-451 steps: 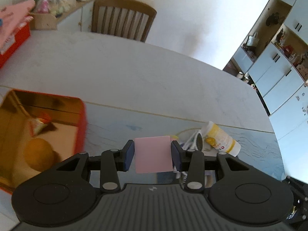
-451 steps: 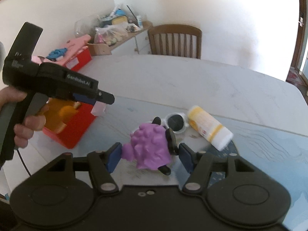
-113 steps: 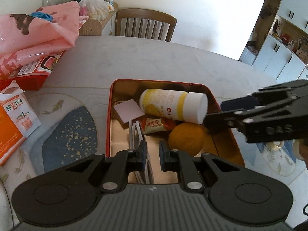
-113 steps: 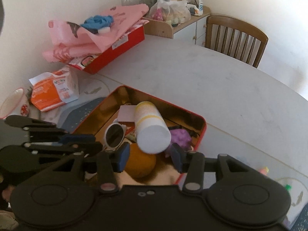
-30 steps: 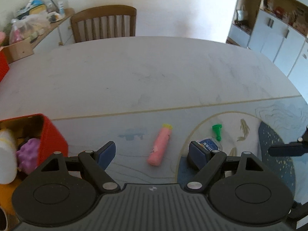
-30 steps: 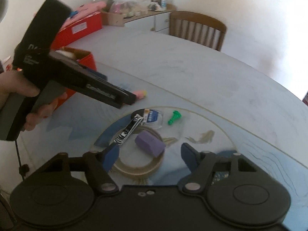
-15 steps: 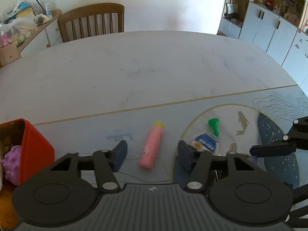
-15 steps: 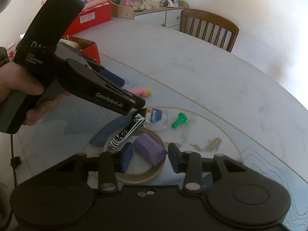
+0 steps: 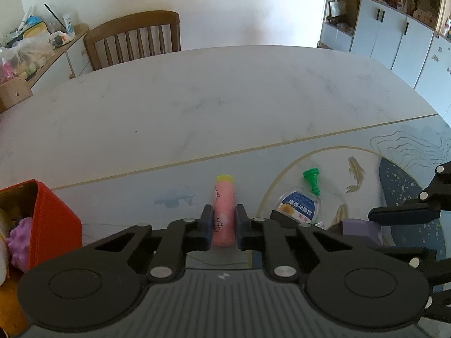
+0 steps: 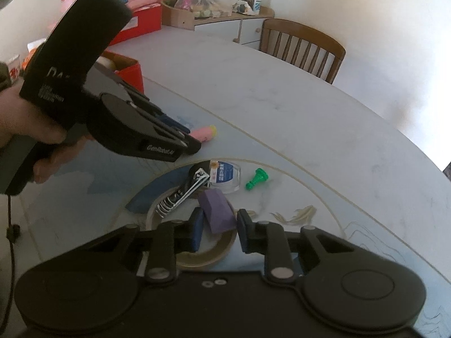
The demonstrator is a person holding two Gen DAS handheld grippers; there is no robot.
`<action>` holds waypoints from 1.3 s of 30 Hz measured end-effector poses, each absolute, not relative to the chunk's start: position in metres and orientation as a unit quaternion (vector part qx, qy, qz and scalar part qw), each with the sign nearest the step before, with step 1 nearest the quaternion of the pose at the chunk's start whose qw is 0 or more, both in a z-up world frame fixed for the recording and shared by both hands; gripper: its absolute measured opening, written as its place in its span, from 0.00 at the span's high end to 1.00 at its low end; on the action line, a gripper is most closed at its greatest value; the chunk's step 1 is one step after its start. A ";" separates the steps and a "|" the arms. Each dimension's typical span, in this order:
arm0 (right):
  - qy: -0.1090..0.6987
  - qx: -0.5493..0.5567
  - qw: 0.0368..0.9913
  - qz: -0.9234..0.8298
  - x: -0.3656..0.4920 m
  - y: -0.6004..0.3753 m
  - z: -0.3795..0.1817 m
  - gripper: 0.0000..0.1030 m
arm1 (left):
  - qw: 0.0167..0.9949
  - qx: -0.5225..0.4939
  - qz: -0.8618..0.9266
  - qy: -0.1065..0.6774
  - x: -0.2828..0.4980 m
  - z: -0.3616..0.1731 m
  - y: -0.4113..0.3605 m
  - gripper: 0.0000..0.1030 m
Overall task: Organize rigid objects
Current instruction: 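Grasp the pink tube with the left gripper while the right gripper grasps the purple eraser, then carry the pink tube with the left gripper while the right gripper carries the eraser to the tin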
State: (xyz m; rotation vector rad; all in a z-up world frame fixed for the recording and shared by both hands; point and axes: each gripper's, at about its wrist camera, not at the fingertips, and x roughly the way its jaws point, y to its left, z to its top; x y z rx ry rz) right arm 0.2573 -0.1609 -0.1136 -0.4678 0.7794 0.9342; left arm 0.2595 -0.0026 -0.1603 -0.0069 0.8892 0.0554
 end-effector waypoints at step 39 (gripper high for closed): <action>0.325 -0.080 0.828 0.450 0.200 -0.136 -0.023 0.80 | 0.920 -0.104 0.067 0.372 0.149 -0.055 0.070 0.85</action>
